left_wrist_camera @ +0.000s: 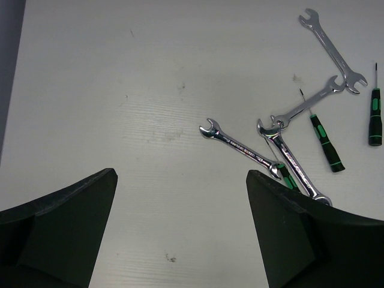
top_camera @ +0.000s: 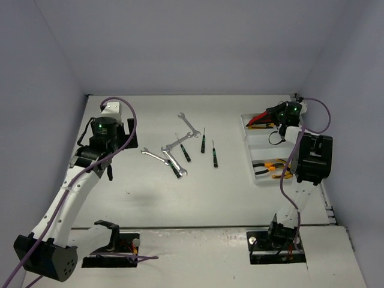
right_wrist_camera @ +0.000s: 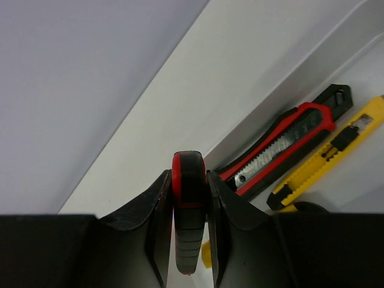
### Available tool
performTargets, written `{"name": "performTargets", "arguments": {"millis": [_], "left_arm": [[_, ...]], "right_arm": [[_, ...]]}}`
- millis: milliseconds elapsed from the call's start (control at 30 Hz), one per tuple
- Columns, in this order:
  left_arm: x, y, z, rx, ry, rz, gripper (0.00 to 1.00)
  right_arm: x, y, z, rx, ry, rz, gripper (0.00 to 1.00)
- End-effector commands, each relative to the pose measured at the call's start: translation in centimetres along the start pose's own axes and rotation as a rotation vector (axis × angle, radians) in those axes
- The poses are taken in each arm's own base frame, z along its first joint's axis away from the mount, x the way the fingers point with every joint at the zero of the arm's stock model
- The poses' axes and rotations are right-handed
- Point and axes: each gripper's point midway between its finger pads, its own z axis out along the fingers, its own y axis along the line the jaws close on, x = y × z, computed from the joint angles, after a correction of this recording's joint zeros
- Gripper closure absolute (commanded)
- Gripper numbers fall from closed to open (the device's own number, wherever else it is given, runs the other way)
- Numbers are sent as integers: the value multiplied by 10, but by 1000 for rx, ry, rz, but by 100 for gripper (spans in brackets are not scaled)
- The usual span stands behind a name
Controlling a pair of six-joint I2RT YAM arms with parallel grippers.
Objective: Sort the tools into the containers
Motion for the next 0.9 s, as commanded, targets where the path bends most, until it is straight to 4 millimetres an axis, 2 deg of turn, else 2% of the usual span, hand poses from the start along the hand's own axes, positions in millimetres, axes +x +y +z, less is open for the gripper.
{"name": "performTargets", "arguments": {"millis": [0,167,267,367,567,700,800,867], "left_arm": [[-25,1,-7,10,-84,-14,13],[-20,-3,-3,27,-63,-5,13],[-19,-4,-2,33,-61,-6,13],[-19,-4,-2,33,-62,-5,13],[-18,-5,-2,40,-57,-2,13],[-18,-7,-4,50,-59,-3,13],[-19,-7,-4,53,-61,-2,13],[-17,-6,-3,47,-58,1,13]], "right_arm": [[-39,53,2,-180,-109,25,91],[-34,32,1,-139,-112,29,60],[-44,29,-12,-124,-133,-5,49],[-58,31,-27,-84,-154,-81,42],[-90,37,-65,56,-189,-237,39],[-97,52,-100,102,-192,-329,39],[-51,77,-115,64,-86,-446,40],[-9,94,-124,26,12,-530,40]]}}
